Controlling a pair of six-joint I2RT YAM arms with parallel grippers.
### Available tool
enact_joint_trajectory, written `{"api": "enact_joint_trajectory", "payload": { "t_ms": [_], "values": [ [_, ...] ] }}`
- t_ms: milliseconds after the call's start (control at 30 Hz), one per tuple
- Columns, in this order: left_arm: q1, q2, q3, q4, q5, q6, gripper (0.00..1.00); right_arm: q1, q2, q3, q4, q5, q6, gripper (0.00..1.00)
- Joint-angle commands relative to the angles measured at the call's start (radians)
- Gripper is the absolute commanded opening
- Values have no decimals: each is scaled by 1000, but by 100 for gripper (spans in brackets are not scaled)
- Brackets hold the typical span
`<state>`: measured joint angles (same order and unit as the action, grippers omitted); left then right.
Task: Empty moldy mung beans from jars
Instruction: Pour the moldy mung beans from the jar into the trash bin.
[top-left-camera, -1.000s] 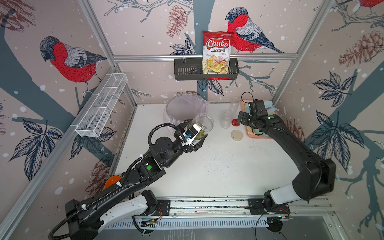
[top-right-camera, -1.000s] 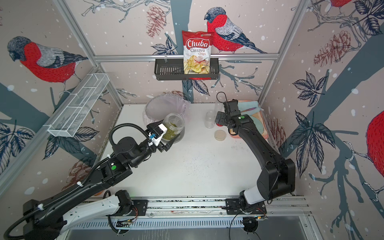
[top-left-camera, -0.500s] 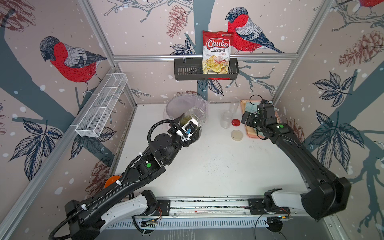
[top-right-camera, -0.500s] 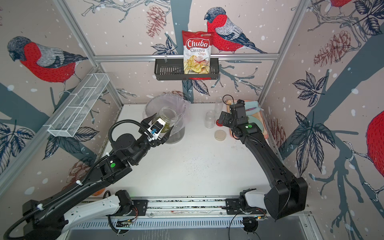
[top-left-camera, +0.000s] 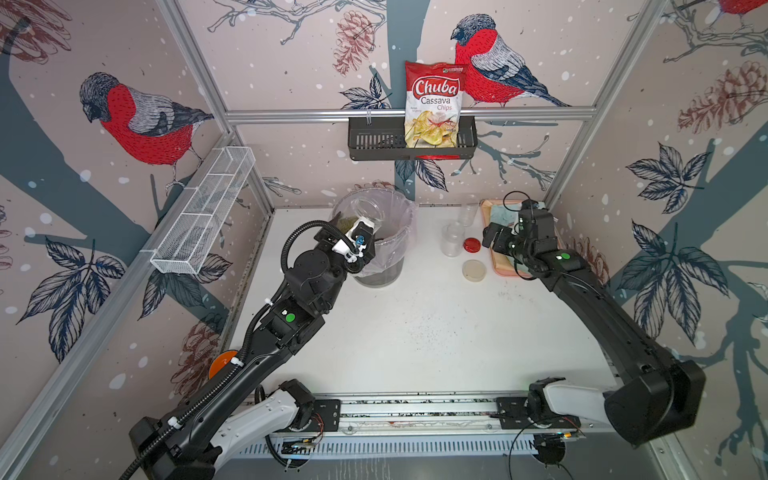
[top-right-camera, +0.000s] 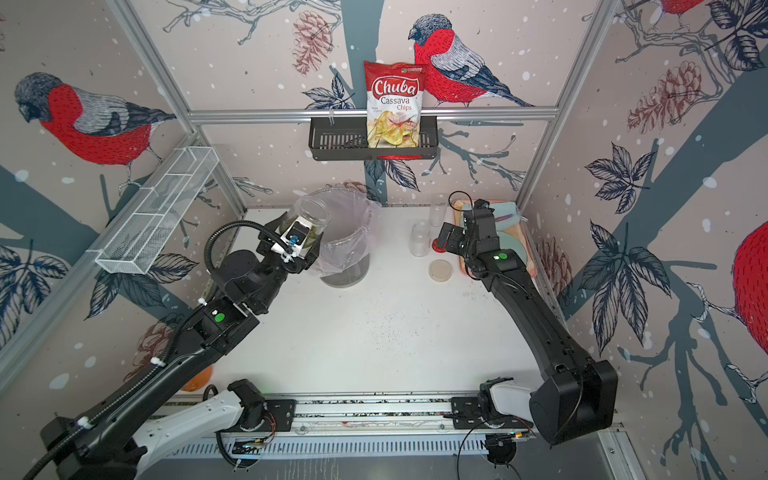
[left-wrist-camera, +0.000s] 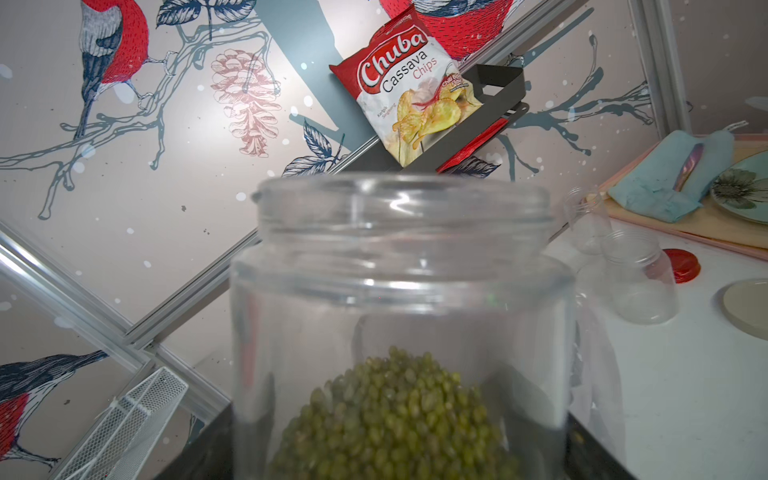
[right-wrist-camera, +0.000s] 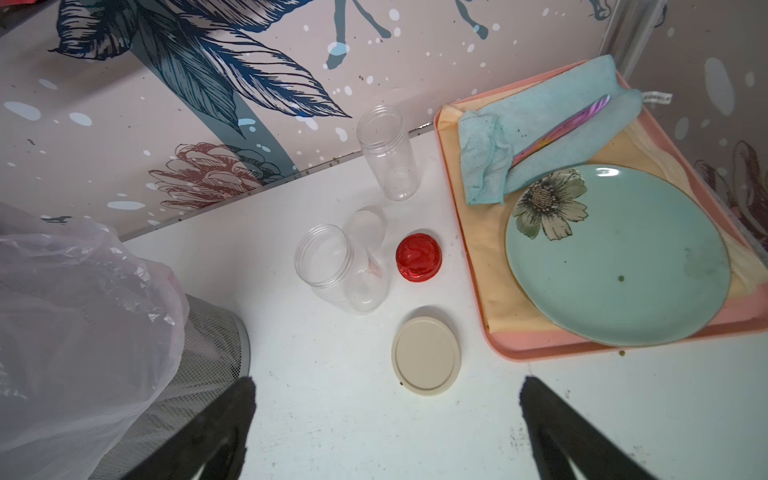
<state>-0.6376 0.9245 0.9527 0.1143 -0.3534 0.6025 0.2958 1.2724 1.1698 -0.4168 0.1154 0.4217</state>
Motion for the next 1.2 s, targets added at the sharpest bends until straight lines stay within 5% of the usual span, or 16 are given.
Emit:
{"api": "enact_joint_trajectory", "payload": {
  "t_ms": [0, 300, 1167],
  "values": [
    [38, -4, 30, 67, 39, 19, 0, 0, -5, -4, 54, -38, 12, 100],
    [133, 2, 40, 17, 136, 55, 0, 1, -1, -22, 104, -119, 44, 99],
    [250, 80, 87, 24, 139, 163, 0, -6, 32, -25, 143, -178, 38, 99]
  ]
}}
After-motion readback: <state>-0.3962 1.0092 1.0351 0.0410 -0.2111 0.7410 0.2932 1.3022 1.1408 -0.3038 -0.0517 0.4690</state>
